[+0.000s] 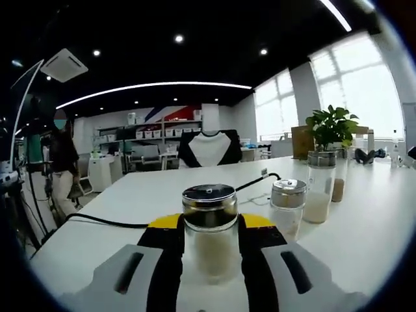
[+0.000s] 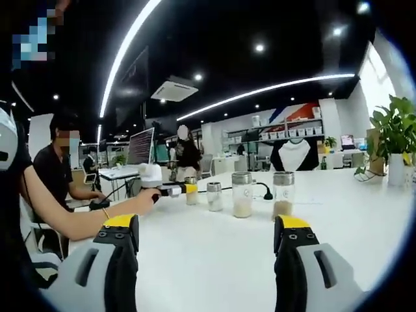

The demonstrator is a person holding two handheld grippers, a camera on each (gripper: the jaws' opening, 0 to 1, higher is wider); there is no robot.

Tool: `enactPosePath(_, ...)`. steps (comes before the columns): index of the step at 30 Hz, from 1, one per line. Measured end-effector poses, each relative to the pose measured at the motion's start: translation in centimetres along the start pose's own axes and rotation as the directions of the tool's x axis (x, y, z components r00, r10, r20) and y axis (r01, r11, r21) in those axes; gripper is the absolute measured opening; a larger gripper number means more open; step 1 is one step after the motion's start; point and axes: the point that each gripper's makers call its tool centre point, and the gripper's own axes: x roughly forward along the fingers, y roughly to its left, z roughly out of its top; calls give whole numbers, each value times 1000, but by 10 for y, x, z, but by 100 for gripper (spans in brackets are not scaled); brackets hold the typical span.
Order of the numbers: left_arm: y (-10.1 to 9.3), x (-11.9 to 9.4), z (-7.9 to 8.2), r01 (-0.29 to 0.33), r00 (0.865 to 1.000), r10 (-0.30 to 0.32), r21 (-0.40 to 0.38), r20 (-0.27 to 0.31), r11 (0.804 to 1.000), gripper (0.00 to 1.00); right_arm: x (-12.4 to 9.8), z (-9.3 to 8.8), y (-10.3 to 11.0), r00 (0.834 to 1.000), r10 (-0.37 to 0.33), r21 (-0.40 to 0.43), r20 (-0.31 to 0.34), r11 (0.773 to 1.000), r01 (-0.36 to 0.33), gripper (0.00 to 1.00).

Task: Rotate the seasoning bottle until the label or dispensing opening points toward the visible target arrow and the bottle remains upright within the marked orientation range

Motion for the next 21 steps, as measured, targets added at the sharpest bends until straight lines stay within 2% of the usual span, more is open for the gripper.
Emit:
enactPosePath(4, -2, -6, 14, 29, 999, -29, 8, 28, 1000, 34, -2, -5, 0, 1000, 10, 5, -11, 1000, -10, 87)
enactPosePath(6, -11, -9, 26, 90, 994, -92, 29, 66, 996, 34, -3, -9, -1, 1000, 8, 3, -24, 1000, -8, 87)
enactPosePath(11, -27, -17, 50, 119, 986, -127, 75, 110, 990, 34, -5, -9, -1, 1000, 5, 9, -22, 1000, -5, 87)
enactPosePath(19, -59, -16, 59, 164, 979, -178, 138, 97, 977, 34, 6, -15, 17, 998, 40, 6, -39, 999, -40, 87)
enactPosePath(21, -59, -14, 61, 180, 976, -194, 137, 102, 974, 34, 7, -14, 19, 998, 45, 0, -38, 999, -45, 87)
